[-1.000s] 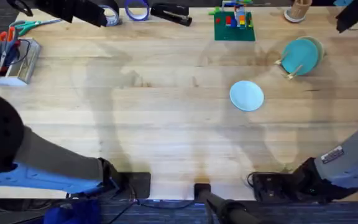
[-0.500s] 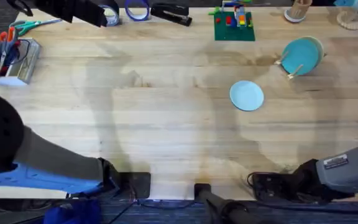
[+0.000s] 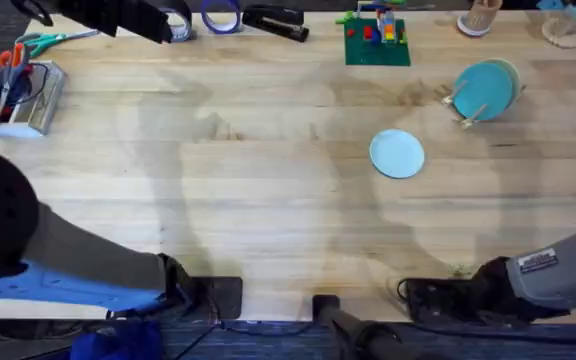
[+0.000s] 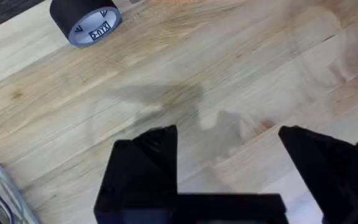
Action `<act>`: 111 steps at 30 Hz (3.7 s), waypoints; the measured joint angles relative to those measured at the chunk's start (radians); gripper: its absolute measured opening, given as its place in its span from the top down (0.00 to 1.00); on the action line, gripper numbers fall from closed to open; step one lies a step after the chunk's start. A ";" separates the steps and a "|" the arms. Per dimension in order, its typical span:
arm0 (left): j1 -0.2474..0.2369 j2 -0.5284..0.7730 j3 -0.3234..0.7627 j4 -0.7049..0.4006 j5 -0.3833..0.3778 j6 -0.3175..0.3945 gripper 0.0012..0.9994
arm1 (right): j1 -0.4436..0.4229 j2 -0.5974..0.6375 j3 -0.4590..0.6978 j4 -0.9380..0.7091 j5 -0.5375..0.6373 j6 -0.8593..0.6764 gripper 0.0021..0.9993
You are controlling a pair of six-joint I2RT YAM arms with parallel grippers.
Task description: Pick up the plates from the table one by one and place each into a slot on the dish rack.
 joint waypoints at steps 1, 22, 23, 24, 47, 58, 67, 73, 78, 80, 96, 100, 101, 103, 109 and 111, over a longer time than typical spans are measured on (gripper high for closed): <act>0.000 0.000 0.000 0.000 0.000 0.000 0.01 | 0.008 0.000 0.000 0.008 0.000 0.018 0.00; 0.000 0.000 0.000 0.000 0.000 0.000 0.01 | 0.232 -0.003 -0.001 -0.099 -0.007 0.657 0.00; 0.000 0.000 0.000 0.000 0.000 0.000 0.01 | 0.232 -0.004 -0.001 -0.099 -0.008 0.682 0.00; 0.000 0.000 0.000 0.000 0.000 0.000 0.01 | 0.232 -0.006 -0.001 -0.099 -0.008 0.701 0.00; 0.000 0.000 0.000 0.000 0.000 0.000 0.01 | 0.246 -0.066 -0.002 -0.100 -0.056 0.751 0.00; 0.000 0.000 0.000 -0.021 0.007 -0.013 0.01 | 0.246 -0.246 -0.002 -0.099 -0.056 0.740 0.00; -0.136 0.000 0.000 0.007 -0.060 -0.260 0.01 | 0.246 -0.327 -0.002 -0.100 -0.022 0.736 0.00; -0.412 0.000 0.000 -0.011 -0.143 -0.403 0.01 | 0.246 -0.334 -0.002 -0.100 0.002 0.736 0.00; -0.629 0.000 0.000 0.007 -0.175 -0.535 0.01 | 0.246 -0.335 -0.002 -0.099 0.016 0.736 0.00; -0.694 0.000 0.000 0.028 -0.182 -0.612 0.01 | 0.246 -0.337 -0.002 -0.100 0.020 0.736 0.00; -0.942 0.000 0.000 0.000 -0.161 -1.064 0.08 | 0.246 -0.338 -0.002 -0.100 0.023 0.738 0.00; -0.968 0.000 0.000 0.001 -0.153 -1.099 0.20 | 0.246 -0.338 -0.002 -0.100 0.023 0.741 0.00; -0.977 0.000 0.000 0.002 -0.152 -1.113 0.30 | 0.246 -0.338 -0.002 -0.100 0.023 0.743 0.00; -0.992 0.000 0.000 0.006 -0.153 -1.130 0.55 | 0.246 -0.338 -0.002 -0.100 0.023 0.745 0.00; -1.036 0.000 0.000 0.048 -0.163 -1.157 0.96 | 0.246 -0.340 -0.002 -0.100 0.023 0.750 0.00; -1.047 0.000 -0.005 0.077 -0.164 -1.167 0.96 | 0.246 -0.345 -0.002 -0.099 0.024 0.753 0.00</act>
